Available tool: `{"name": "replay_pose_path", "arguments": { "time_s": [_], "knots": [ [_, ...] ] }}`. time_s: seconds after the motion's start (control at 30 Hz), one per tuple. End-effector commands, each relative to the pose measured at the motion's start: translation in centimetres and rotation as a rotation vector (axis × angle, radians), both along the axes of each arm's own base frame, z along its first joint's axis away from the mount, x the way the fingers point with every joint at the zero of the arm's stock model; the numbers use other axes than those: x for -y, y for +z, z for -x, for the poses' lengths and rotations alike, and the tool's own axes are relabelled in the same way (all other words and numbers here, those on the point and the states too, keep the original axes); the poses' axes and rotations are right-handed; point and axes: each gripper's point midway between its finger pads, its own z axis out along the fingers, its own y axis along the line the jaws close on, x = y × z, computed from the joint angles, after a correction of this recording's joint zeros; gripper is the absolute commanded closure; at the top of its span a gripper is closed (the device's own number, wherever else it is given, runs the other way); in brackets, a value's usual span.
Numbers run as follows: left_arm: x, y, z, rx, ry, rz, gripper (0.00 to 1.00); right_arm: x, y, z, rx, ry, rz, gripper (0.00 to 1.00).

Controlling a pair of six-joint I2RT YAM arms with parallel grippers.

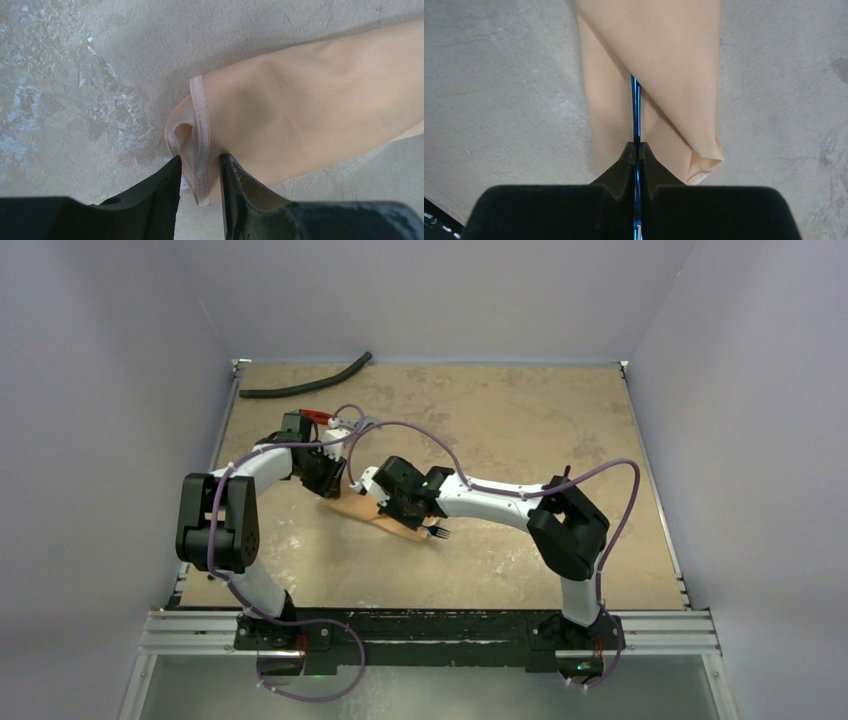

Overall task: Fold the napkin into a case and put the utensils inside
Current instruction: Insert the fork into the folded napkin.

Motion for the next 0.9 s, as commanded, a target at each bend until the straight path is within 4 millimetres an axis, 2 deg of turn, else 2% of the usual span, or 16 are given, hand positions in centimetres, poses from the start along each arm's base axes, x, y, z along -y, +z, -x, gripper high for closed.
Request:
{"name": "replay_pose_path", "arguments": {
  "time_s": [0.0, 0.1, 0.4, 0.6, 0.73, 0.87],
  "knots": [
    [0.0, 1.1, -0.6, 0.040, -0.025, -0.014, 0.68, -2.6, 1.8, -0.9, 0.049, 0.046, -0.104, 1.00],
    [0.0, 1.2, -0.5, 0.039, -0.028, -0.014, 0.68, -3.6, 2.1, -1.3, 0.056, 0.058, -0.132, 1.00],
    [-0.1, 1.4, -0.4, 0.044, -0.035, -0.020, 0.68, -4.8, 0.2, -1.7, 0.049, 0.091, -0.126, 1.00],
    [-0.2, 1.3, -0.2, 0.039, -0.040, -0.026, 0.68, -5.9, 0.5, -2.4, 0.068, 0.086, -0.154, 1.00],
    [-0.2, 1.3, -0.1, 0.038, -0.041, -0.027, 0.68, -5.7, 0.8, -1.4, 0.022, 0.095, -0.157, 0.72],
    [-0.3, 1.2, 0.0, 0.038, -0.042, -0.029, 0.68, -4.3, 2.4, 0.4, -0.008, 0.084, -0.199, 0.60]
  ]
}}
